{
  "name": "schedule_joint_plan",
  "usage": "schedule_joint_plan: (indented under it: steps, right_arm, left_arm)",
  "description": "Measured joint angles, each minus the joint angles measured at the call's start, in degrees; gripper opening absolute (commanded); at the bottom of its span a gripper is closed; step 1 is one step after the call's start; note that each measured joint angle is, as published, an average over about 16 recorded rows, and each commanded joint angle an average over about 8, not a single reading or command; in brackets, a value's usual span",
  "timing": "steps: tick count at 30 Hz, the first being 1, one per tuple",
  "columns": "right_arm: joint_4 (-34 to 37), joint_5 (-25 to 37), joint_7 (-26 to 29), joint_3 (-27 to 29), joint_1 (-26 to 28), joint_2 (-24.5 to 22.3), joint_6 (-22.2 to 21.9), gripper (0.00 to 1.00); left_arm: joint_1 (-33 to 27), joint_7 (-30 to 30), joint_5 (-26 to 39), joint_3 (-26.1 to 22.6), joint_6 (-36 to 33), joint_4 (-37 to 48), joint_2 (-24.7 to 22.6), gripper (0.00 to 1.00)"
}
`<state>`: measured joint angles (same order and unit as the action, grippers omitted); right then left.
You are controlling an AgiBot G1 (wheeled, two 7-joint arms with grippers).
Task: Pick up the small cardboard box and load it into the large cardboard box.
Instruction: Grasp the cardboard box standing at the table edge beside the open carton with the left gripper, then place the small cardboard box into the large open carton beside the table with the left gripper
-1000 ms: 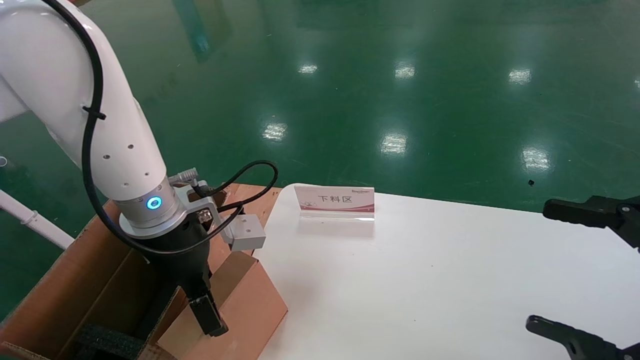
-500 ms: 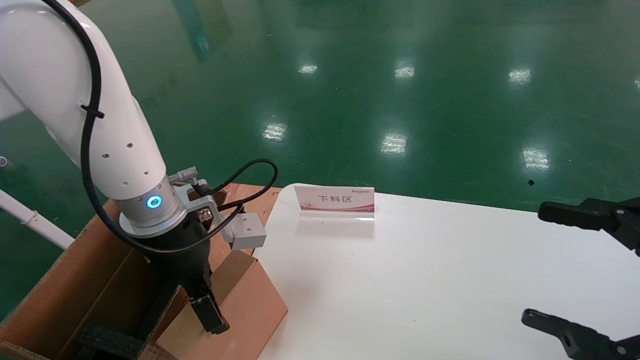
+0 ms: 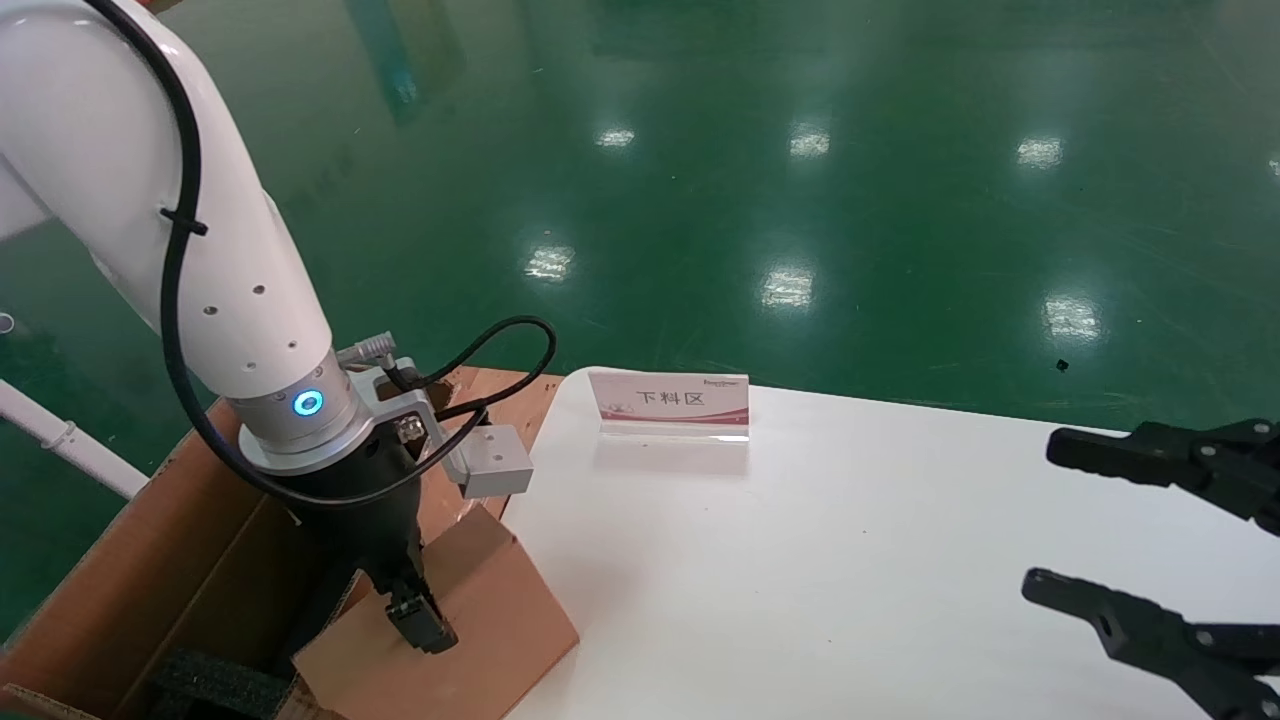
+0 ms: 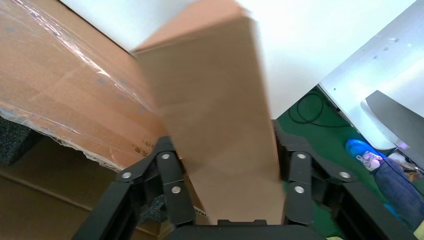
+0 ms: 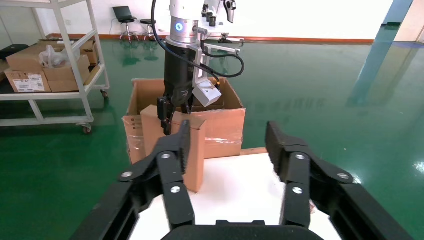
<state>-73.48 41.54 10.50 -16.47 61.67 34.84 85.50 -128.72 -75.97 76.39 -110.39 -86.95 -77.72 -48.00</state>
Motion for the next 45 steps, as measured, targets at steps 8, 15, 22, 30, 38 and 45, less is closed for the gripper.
schedule_joint_plan:
  steps: [8,15,22,30,38,45]
  right_arm:
    - [0.0,0.0,0.0,0.0,0.0,0.0,0.0,0.0]
    - [0.0,0.0,0.0,0.0,0.0,0.0,0.0,0.0]
    - [0.1,0.0,0.0,-0.1,0.0,0.0,0.0,0.0]
    - [0.1,-0.1,-0.1,-0.1,0.0,0.0,0.0,0.0]
    - [0.1,-0.1,-0.1,-0.1,0.1,0.0,0.0,0.0]
    - [0.1,-0.1,-0.1,-0.1,0.1,0.0,0.0,0.83]
  left_arm:
    - [-1.8,1.2,-1.4,1.2,-0.2,1.2,0.6,0.0]
    - [-7.3,3.3,-3.2,3.9,-0.8,3.5,2.2,0.0]
    - [-15.9,4.7,-2.8,6.3,-2.1,6.9,4.3,0.0]
    - [-25.9,5.0,-0.7,3.8,-3.8,11.3,5.8,0.0]
    - [-32.9,5.4,-1.0,-6.3,-4.6,14.6,5.6,0.0]
    - [-35.5,6.3,-3.8,-18.0,-4.6,16.9,4.0,0.0]
